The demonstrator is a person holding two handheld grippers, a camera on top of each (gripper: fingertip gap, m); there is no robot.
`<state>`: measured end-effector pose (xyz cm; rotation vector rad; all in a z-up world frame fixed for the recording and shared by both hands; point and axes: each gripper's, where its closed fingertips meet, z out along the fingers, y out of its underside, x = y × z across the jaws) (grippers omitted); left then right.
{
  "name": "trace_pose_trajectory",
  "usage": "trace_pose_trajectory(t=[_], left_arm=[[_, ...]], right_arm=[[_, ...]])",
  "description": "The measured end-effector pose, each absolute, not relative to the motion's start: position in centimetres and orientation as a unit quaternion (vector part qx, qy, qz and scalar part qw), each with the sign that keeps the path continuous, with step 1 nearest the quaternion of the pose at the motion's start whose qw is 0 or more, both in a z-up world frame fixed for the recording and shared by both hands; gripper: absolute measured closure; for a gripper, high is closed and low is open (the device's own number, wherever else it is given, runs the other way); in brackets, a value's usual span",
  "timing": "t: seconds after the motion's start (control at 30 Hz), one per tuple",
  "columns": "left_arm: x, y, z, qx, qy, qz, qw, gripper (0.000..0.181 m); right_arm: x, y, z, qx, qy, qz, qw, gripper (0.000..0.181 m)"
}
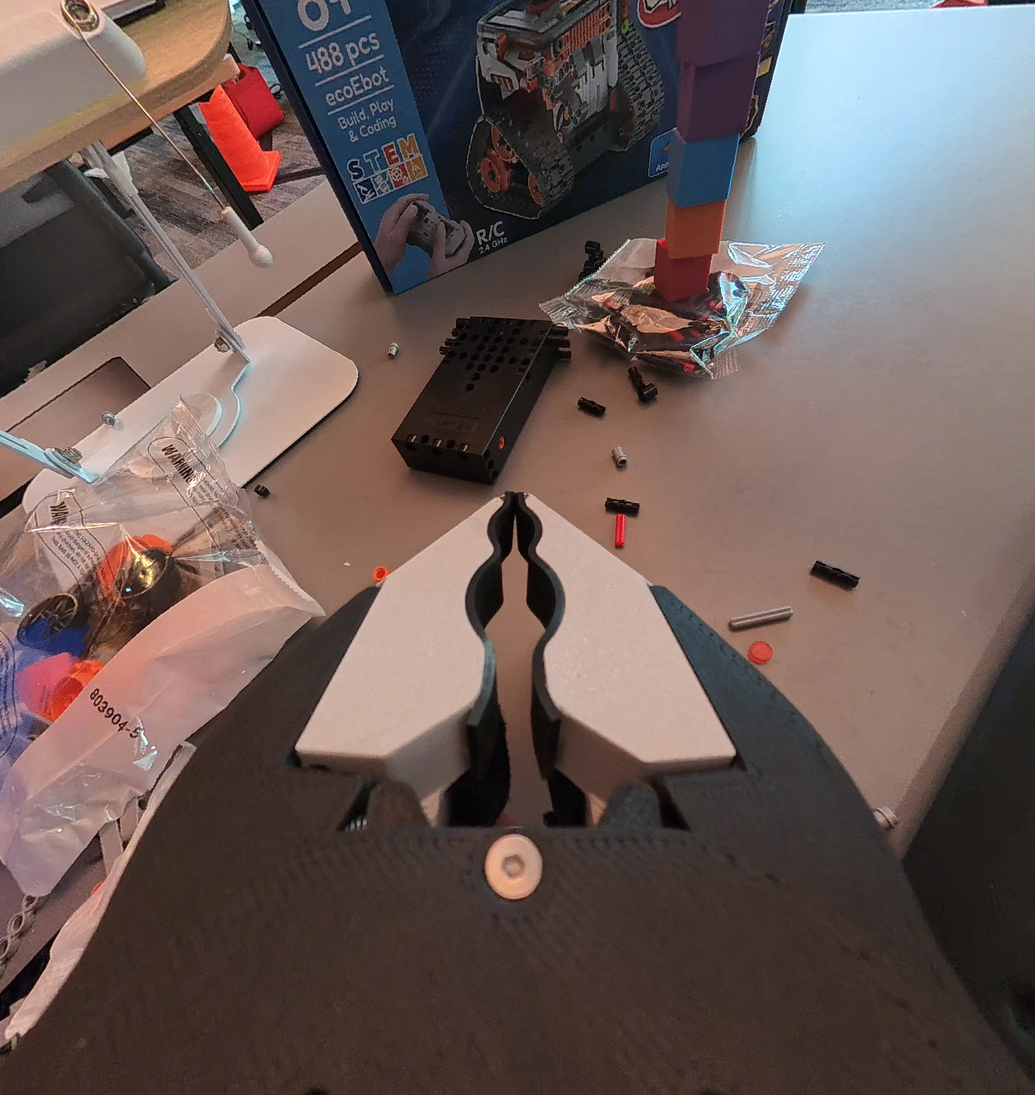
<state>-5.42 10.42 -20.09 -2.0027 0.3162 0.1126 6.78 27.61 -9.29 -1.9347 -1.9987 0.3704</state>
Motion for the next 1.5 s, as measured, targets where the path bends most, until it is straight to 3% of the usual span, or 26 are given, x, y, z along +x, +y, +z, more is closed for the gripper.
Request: trace_pose_trajectory(t=[0.43,0.97,1.17,1.5], left_arm=[[-5.5,10.4,-20.0,-0.837,0.131,0.048,0.529,0.181],[-5.9,10.4,-20.0,-0.837,0.125,0.053,0.530,0.181],[-6.3,10.4,-20.0,-0.837,0.118,0.057,0.531,0.181],[-6.9,10.6,-20.2,-0.838,0.110,0.069,0.530,0.181]], right_arm=[[6.6,27.7,-8.4,-0.676,-0.697,0.141,0.193,0.147],[9.3,23.5,-1.8,-0.639,-0.649,0.180,0.372,0.143],[12.7,21.2,-3.1,-0.641,-0.617,0.193,0.413,0.144],[17.1,20.3,-10.5,-0.681,-0.545,0.239,0.427,0.145]])
